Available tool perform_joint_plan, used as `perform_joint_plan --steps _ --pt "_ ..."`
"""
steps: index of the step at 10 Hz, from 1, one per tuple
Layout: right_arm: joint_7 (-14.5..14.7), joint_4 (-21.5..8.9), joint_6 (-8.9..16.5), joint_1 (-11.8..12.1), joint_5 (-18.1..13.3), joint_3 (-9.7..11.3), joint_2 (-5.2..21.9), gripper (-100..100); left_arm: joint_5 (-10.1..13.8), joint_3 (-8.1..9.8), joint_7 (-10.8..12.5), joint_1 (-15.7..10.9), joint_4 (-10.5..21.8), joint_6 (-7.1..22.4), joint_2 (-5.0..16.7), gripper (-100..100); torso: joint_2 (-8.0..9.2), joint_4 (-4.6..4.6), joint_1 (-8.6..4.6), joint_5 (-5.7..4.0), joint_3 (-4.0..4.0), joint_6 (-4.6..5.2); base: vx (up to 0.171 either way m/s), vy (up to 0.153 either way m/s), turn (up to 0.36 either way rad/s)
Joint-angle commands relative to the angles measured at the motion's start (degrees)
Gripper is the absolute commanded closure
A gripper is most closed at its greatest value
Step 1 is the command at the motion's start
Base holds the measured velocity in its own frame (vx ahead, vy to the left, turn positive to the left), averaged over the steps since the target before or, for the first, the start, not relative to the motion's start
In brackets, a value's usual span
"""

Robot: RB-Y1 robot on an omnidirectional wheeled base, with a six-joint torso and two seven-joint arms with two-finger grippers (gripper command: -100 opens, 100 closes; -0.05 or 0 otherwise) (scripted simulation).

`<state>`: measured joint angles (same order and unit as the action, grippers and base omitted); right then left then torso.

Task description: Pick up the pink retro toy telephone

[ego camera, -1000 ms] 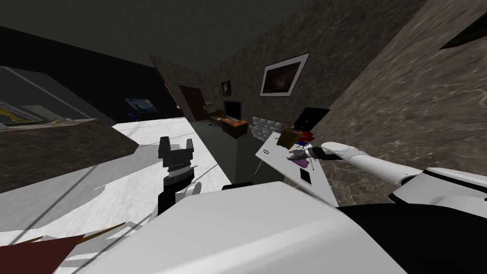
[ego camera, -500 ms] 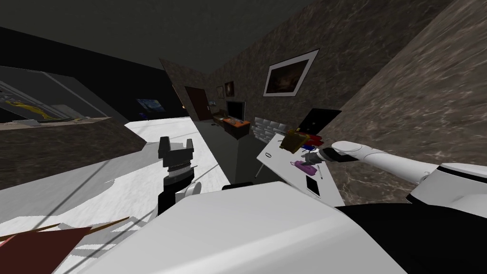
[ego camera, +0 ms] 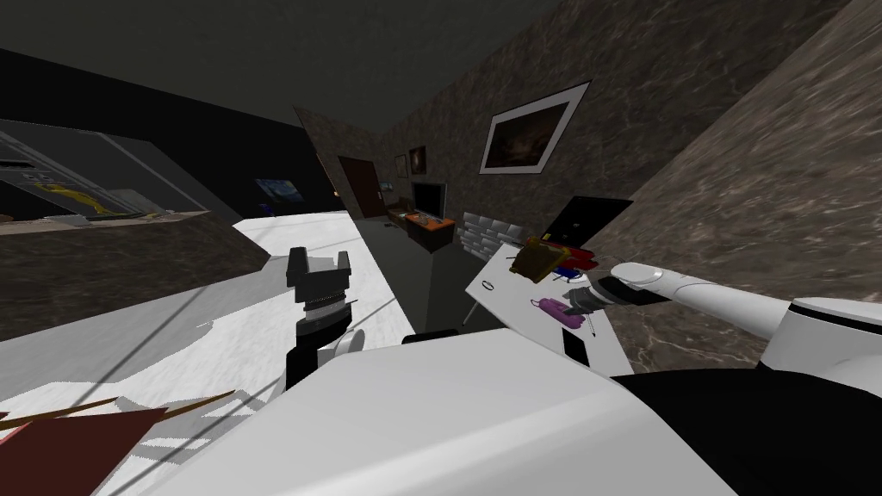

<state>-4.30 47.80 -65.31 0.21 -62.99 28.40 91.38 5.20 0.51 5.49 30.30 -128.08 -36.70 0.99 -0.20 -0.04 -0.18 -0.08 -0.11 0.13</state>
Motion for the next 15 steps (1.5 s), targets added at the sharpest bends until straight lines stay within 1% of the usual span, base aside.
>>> perform_joint_plan --steps 1,2,3,4,5,6,7,9,10,11,12,13,14,15 --pt "-0.6 -0.5 -0.1 1.6 -1.4 1.6 -1.1 -100 0.0 0.00 0.0 0.0 0.0 0.0 0.0 0 0.00 0.00 0.00 0.00 0.00 0.00 0.059 -0.046 0.036" --pt "-0.6 -0.5 -0.1 1.6 -1.4 1.6 -1.1 -100 0.0 0.00 0.0 0.0 0.0 0.0 0.0 0 -0.05 -0.01 -0.05 -0.01 -0.02 0.00 0.056 -0.044 0.021" --pt "-0.9 -0.2 -0.1 1.1 -1.4 1.4 -0.8 -100 0.0 0.00 0.0 0.0 0.0 0.0 0.0 0 -0.07 -0.02 -0.07 -0.03 -0.04 -0.02 0.020 -0.015 0.006" --pt "-0.8 -0.5 -0.4 0.8 -1.6 1.5 -1.0 0 0.0 0.00 0.0 0.0 0.0 0.0 0.0 0 0.02 0.00 0.03 0.01 0.01 -0.01 0.000 0.000 0.000" --pt "-2.1 1.9 0.8 1.4 -2.0 1.5 -0.5 -100 0.0 0.00 0.0 0.0 0.0 0.0 0.0 0 0.09 0.02 0.09 0.02 0.05 -0.01 0.023 -0.022 -0.101" --pt "-3.3 3.7 1.9 1.9 -2.4 1.6 0.0 -100 0.0 0.00 0.0 0.0 0.0 0.0 0.0 0 0.08 0.03 0.06 0.02 0.05 0.02 0.039 -0.031 -0.134" --pt "-3.3 4.3 1.9 1.9 -2.4 1.6 0.0 -100 0.0 0.00 0.0 0.0 0.0 0.0 0.0 0 0.04 0.01 0.02 0.01 0.03 0.02 0.035 -0.021 -0.050" --pt "-5.7 8.4 4.1 2.9 -3.2 1.7 1.0 -100 0.0 0.00 0.0 0.0 0.0 0.0 0.0 0 0.02 0.01 0.02 0.01 0.01 0.01 0.041 -0.038 -0.116" --pt "-5.7 9.2 4.1 2.9 -3.2 1.7 1.0 -100 0.0 0.00 0.0 0.0 0.0 0.0 0.0 0 0.00 0.01 -0.03 0.00 0.01 0.02 0.034 -0.028 -0.048" --pt "-6.9 11.2 5.2 3.5 -3.5 1.8 1.4 -100 0.0 0.00 0.0 0.0 0.0 0.0 0.0 0 0.02 0.00 0.01 0.00 0.01 -0.02 0.025 -0.028 -0.086" --pt "-6.9 11.6 5.2 3.5 -3.5 1.8 1.4 -100 0.0 0.00 0.0 0.0 0.0 0.0 0.0 0 0.05 0.01 0.01 0.01 0.03 0.01 0.022 -0.016 -0.040" --pt "-8.1 14.0 6.3 4.0 -3.9 1.9 1.9 -100 0.0 0.00 0.0 0.0 0.0 0.0 0.0 0 0.07 0.02 0.06 0.01 0.04 -0.02 0.032 -0.019 -0.071" --pt "-9.3 15.5 7.4 4.5 -4.3 1.9 2.4 -100 0.0 0.00 0.0 0.0 0.0 0.0 0.0 0 0.05 0.01 0.05 0.02 0.03 0.00 0.055 -0.033 -0.160" --pt "-9.3 16.4 7.4 4.5 -4.3 1.9 2.4 -100 0.0 0.00 0.0 0.0 0.0 0.0 0.0 0 -0.01 0.01 0.02 0.01 0.00 0.02 0.040 -0.023 -0.058"
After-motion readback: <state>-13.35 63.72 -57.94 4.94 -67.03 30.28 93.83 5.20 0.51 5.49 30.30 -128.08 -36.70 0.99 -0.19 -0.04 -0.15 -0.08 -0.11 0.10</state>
